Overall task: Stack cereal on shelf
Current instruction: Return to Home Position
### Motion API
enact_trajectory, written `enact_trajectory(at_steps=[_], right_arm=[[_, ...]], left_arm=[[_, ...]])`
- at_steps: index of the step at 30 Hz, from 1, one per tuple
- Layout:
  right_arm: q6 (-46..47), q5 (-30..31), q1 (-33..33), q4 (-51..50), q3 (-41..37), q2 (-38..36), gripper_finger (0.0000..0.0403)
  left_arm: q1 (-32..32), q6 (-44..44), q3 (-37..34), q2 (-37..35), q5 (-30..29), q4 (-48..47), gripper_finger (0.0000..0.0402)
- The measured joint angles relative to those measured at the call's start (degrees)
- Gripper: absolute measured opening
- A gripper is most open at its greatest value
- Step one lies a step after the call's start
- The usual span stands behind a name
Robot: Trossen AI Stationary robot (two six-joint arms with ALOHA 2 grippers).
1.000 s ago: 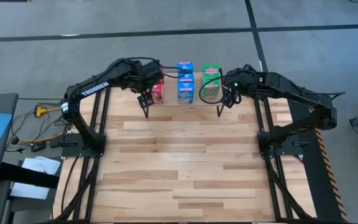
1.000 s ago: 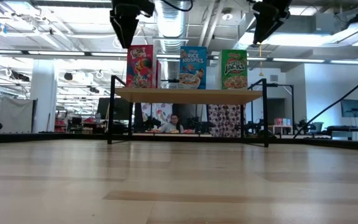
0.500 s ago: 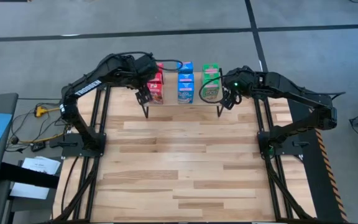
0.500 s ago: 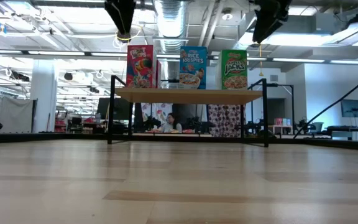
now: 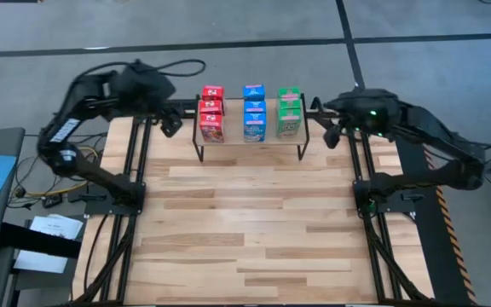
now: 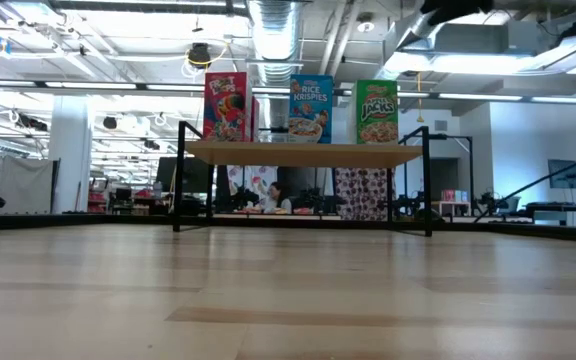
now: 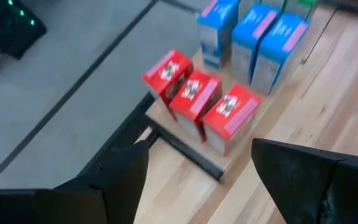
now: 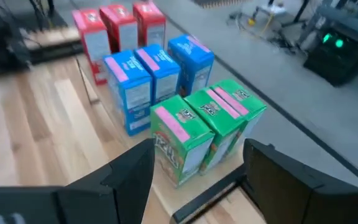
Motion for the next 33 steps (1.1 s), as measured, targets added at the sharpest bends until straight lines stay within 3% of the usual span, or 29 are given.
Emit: enact_trajectory(at_steps=[7,16,19,26,33], right_arm=[[1.53,-1.65,0.11,3.77,-6.78,-6.59,0.0269],[-0.39,-14.07,0.11,11.55,-15.38,-11.71,0.0269],[-0.72,-17.16,0.11,15.94,-19.57,-14.45,0.0269],[0.19,-25.89,0.11,24.79,-28.3,-22.13,0.0269],[2.3,-27.03,0.09,28.62,-34.69,-28.15,0.0269]], left_arm=[[-0.53,-0.65,-0.07,-1.79,2.3,1.37,0.0276],[-4.0,1.76,-2.28,-2.57,3.19,2.98,0.0276],[-6.1,1.53,-8.4,-6.45,3.0,7.28,0.0276],[-8.99,1.07,-31.25,-19.38,3.3,23.38,0.0276],[-9.63,3.22,-52.01,-32.43,10.57,36.79,0.0276]])
